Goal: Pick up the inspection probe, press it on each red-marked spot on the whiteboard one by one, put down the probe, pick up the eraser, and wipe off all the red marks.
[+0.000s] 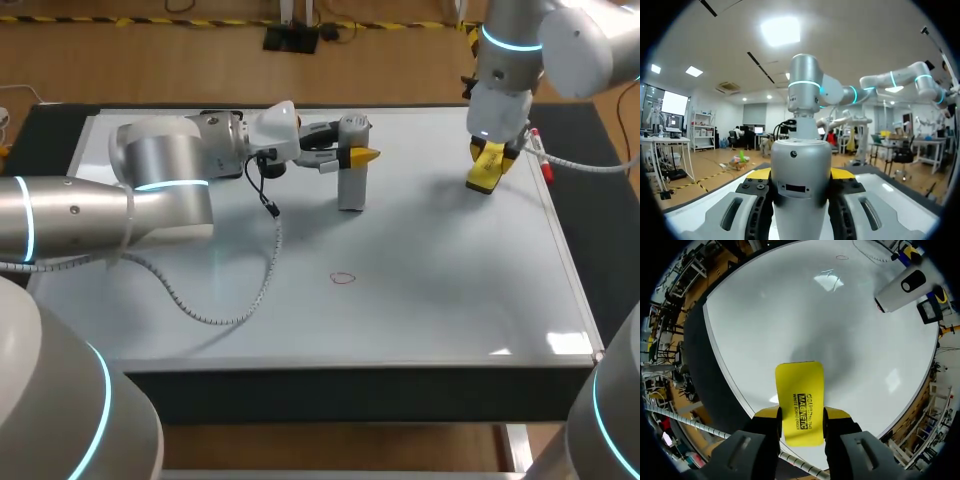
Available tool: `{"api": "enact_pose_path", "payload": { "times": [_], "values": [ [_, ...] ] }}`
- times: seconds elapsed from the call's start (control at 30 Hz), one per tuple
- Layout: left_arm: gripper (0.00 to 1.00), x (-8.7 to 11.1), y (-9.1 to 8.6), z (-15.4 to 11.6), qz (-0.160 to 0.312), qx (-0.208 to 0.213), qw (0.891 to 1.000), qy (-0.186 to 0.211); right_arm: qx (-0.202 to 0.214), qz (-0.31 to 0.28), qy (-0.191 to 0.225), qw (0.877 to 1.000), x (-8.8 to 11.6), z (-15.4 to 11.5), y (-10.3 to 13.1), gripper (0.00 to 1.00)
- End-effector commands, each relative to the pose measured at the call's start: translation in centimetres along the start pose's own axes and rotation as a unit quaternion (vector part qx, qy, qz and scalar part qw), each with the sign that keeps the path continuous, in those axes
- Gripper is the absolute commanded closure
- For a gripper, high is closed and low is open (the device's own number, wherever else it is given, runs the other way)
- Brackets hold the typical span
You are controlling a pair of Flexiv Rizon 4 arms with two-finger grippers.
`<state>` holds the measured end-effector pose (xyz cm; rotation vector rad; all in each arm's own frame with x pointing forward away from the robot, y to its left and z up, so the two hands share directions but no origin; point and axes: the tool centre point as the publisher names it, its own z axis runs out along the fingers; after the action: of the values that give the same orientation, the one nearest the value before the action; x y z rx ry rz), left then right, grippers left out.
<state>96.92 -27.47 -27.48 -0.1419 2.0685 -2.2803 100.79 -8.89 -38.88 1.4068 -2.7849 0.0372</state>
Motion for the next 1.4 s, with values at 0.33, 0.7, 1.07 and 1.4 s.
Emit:
{"api": "enact_pose_path", "payload": {
  "times": [0.33, 0.7, 1.07, 1.4],
  "values": [
    [1.0, -0.2, 0.2, -0.1, 0.0, 0.0, 1.0, 0.001, 0.001, -0.001, 0.002, 1.0, 0.0, -0.1, -0.1, 1.0],
    [1.0, -0.2, -0.2, -0.4, 0.004, -0.001, 1.0, 0.0, 0.001, -0.001, 0.002, 1.0, 0.0, -0.1, -0.1, 1.0],
    [1.0, 0.1, -2.6, -1.1, 0.014, -0.005, 1.0, -0.006, 0.001, -0.001, 0.002, 1.0, 0.0, -0.1, -0.1, 1.0],
    [1.0, -0.1, -5.4, -5.1, 0.029, -0.002, 0.999, -0.027, 0.001, -0.001, 0.002, 1.0, 0.0, -0.1, -0.1, 1.0]
  ]
}}
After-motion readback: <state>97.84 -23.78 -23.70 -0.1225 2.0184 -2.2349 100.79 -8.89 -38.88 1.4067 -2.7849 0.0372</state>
